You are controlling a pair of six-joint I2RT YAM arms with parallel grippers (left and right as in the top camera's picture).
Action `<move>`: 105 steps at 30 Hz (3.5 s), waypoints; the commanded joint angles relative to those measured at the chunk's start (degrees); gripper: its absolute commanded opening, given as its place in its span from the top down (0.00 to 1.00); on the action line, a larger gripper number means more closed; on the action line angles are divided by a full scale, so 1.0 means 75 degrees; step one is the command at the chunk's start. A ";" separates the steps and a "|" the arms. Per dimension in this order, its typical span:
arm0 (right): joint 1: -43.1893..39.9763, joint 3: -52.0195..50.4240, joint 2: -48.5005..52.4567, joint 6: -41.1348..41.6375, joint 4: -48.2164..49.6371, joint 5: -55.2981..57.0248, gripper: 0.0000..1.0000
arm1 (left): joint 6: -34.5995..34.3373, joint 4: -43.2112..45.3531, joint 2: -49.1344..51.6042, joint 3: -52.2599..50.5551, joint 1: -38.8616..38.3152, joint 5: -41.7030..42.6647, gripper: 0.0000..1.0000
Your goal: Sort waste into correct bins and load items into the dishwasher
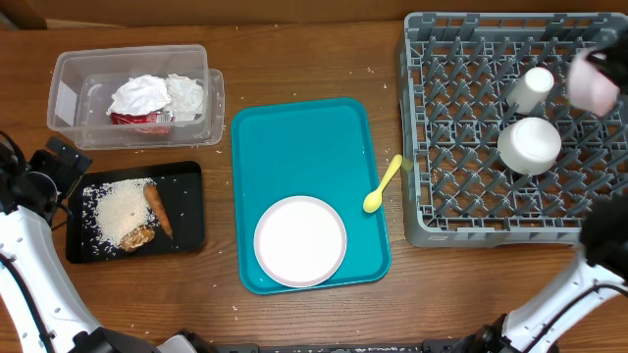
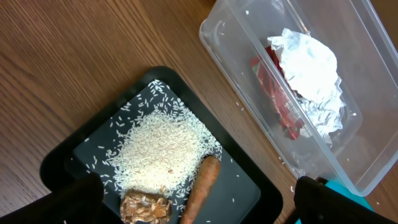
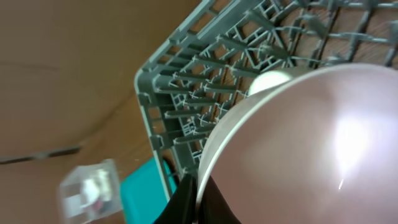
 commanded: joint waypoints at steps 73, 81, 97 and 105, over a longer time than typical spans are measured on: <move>-0.2331 -0.2235 -0.0149 0.0315 0.1967 -0.0504 0.60 | -0.0073 0.0012 0.0023 0.0041 0.0017 -0.0050 0.00; -0.2294 -0.1518 -0.0149 0.0213 0.0670 0.0090 0.69 | -0.0073 0.0012 0.0023 0.0041 0.0017 -0.0050 0.00; -0.0102 -0.1518 -0.0146 -0.0312 0.1909 0.3334 0.50 | -0.0073 0.0015 0.0023 0.0041 0.0017 -0.0050 0.00; 0.1207 -0.1524 -0.0061 0.0087 0.2731 0.6825 0.41 | -0.0073 0.0012 0.0023 0.0041 0.0017 -0.0050 0.00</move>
